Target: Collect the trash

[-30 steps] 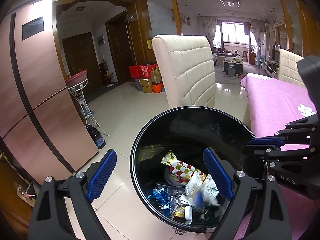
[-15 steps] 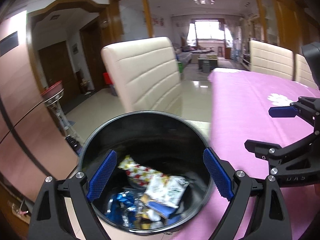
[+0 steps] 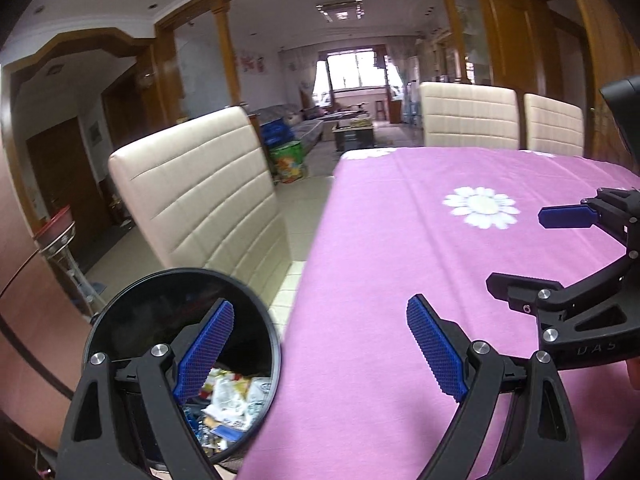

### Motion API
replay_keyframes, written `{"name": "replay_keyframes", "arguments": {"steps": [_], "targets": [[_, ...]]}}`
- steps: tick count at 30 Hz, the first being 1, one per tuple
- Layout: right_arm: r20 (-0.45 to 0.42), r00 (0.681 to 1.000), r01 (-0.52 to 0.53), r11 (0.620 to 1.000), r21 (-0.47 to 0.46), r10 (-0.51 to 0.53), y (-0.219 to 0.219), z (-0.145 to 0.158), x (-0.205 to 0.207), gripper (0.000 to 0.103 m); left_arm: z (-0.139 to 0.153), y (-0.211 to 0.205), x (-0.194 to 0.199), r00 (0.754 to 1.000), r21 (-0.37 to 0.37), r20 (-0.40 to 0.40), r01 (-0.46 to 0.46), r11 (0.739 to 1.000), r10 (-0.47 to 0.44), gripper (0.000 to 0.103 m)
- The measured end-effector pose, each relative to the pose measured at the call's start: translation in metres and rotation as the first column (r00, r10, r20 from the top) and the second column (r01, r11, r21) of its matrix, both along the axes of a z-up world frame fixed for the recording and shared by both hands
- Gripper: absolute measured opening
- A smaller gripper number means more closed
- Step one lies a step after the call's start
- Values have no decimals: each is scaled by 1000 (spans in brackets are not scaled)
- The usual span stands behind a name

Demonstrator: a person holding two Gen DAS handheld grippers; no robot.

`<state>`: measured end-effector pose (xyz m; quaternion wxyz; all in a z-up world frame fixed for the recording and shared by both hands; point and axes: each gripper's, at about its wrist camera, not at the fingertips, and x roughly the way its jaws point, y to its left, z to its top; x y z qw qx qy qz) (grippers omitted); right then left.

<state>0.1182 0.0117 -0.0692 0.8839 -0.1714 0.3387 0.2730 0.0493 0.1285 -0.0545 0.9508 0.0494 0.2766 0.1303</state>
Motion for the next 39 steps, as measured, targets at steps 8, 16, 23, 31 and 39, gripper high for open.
{"name": "replay_keyframes", "arguments": {"steps": [8,16,23,31,39], "targets": [[-16,993,114,993,43,-113,-46,1,1,99,0,-23,9,998,-46,-15,64,997,-65,86],[1,984,178,982,67,-179,-75,4,-3,99,0,-44,14,992,-62,-24,119,991,-121,86],[33,956,289,956,57,-291,-90,9,-12,99,0,-51,16,993,-121,-14,116,986,-119,86],[59,933,348,933,88,-354,-104,22,-33,99,-1,-62,11,992,-162,-9,127,979,-130,86],[106,895,423,899,113,-434,-119,32,-46,99,5,-75,3,988,-136,27,157,978,-155,86]]}}
